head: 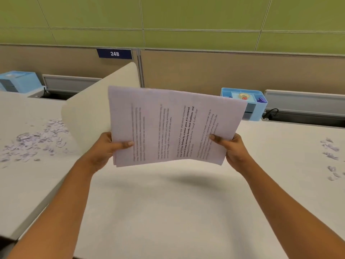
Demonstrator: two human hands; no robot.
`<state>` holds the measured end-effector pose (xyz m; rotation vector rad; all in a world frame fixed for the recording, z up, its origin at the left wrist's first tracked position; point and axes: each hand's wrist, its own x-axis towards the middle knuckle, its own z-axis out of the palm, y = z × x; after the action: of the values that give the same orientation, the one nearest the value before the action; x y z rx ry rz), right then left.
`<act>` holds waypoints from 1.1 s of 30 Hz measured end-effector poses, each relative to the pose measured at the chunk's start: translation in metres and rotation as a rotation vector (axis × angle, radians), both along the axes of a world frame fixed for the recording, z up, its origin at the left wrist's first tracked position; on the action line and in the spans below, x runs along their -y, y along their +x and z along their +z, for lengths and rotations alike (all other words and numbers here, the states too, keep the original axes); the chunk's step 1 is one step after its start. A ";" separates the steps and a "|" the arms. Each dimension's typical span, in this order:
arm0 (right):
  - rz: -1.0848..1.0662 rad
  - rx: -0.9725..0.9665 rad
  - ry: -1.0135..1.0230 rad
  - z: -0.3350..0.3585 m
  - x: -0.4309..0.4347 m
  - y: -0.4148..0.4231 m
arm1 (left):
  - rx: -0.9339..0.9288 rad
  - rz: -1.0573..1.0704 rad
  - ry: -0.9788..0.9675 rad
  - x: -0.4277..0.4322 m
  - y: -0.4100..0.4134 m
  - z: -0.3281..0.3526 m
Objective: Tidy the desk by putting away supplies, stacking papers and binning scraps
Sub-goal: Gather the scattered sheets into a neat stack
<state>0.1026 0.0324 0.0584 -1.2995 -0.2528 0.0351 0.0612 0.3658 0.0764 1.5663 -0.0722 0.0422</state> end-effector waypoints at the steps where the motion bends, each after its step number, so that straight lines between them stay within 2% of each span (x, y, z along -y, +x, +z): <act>1: 0.003 0.007 -0.028 0.002 -0.001 0.000 | 0.009 0.020 0.010 0.002 0.001 -0.002; 4: -0.019 0.008 -0.061 -0.002 -0.001 -0.002 | 0.030 0.067 -0.010 0.008 0.000 -0.016; 11: -0.034 -0.124 -0.178 -0.026 -0.004 -0.010 | -0.032 0.090 -0.053 0.020 -0.007 -0.043; 18: -0.054 -0.047 -0.160 -0.015 -0.005 -0.003 | 0.066 0.153 -0.101 0.020 -0.004 -0.030; 26: -0.052 -0.106 -0.166 -0.031 -0.005 -0.010 | 0.005 0.207 -0.138 0.028 -0.011 -0.055; 33: -0.073 -0.018 -0.145 -0.019 -0.003 -0.004 | 0.079 0.257 -0.145 0.029 -0.009 -0.041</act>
<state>0.0986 0.0357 0.0393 -1.4516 -0.1893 0.0032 0.0525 0.3370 0.0356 1.4204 0.0695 0.3050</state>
